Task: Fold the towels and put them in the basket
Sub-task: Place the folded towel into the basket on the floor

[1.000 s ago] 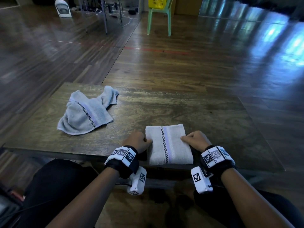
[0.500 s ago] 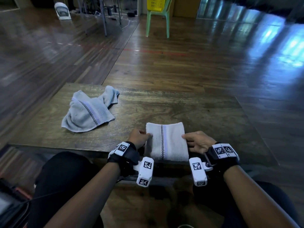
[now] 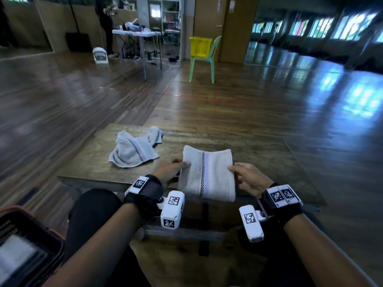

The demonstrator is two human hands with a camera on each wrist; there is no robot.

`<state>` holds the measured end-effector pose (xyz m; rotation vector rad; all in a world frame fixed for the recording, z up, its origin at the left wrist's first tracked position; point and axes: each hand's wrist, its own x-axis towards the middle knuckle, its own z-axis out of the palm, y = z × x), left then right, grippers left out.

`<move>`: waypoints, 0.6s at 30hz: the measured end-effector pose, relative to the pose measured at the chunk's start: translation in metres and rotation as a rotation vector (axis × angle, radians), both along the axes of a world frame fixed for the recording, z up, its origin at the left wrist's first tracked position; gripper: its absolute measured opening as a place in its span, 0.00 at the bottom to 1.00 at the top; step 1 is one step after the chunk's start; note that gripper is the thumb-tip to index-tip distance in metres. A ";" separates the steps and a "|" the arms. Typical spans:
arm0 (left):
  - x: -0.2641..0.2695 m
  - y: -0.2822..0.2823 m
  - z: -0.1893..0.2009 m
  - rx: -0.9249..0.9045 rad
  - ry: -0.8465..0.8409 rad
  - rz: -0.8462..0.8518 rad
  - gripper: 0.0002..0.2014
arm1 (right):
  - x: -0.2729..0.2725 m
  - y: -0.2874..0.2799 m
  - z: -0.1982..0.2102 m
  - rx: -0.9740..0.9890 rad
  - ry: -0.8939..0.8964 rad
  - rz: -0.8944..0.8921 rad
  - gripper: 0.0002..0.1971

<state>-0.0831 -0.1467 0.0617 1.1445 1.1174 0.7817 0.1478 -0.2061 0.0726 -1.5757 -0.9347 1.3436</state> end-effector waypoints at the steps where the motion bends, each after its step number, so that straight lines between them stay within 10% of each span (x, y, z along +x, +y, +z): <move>1: -0.003 -0.005 0.010 0.019 -0.024 0.009 0.10 | -0.004 -0.005 0.013 0.029 -0.018 -0.004 0.11; 18: -0.100 -0.069 0.104 0.233 -0.182 0.232 0.04 | -0.086 -0.012 0.110 0.286 -0.047 0.231 0.16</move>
